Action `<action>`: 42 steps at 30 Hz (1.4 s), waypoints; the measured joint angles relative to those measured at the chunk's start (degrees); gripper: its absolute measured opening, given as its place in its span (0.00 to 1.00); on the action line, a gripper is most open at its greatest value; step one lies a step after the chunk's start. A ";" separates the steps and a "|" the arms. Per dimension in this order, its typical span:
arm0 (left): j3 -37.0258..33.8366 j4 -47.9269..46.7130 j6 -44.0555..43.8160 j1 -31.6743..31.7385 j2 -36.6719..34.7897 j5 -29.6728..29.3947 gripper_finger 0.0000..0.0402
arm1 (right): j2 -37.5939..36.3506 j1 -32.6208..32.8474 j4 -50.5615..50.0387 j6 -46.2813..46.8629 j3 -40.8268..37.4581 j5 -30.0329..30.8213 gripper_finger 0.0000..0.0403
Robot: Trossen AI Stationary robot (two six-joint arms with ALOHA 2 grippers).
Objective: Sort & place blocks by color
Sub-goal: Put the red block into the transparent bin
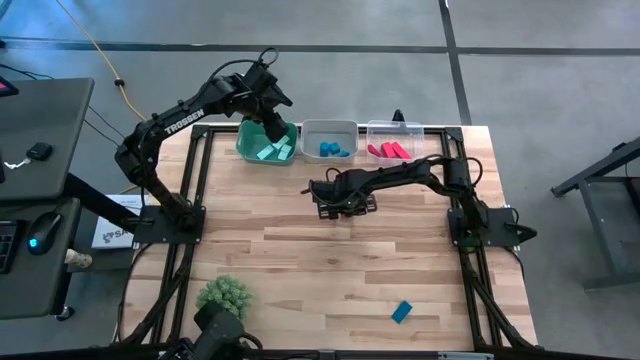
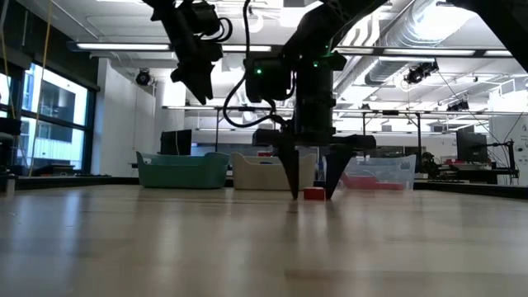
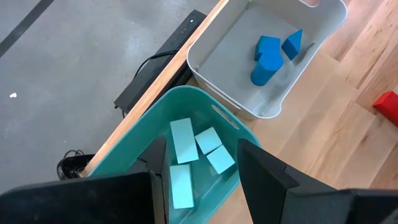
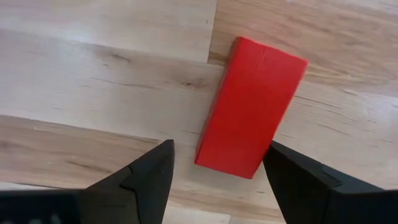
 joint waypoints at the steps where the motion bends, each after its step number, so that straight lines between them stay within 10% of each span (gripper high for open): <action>1: 0.00 0.01 0.00 0.00 0.02 -0.01 0.28 | 0.01 -0.13 0.02 -0.04 -0.02 0.03 0.57; 11: 0.00 0.01 0.00 0.00 0.02 -0.01 0.28 | 0.02 -1.09 -0.96 -4.70 -0.10 -0.91 0.27; 42: -0.02 0.05 0.00 -0.13 0.07 0.01 0.28 | -19.47 -13.59 -8.41 -23.63 -0.32 18.54 0.27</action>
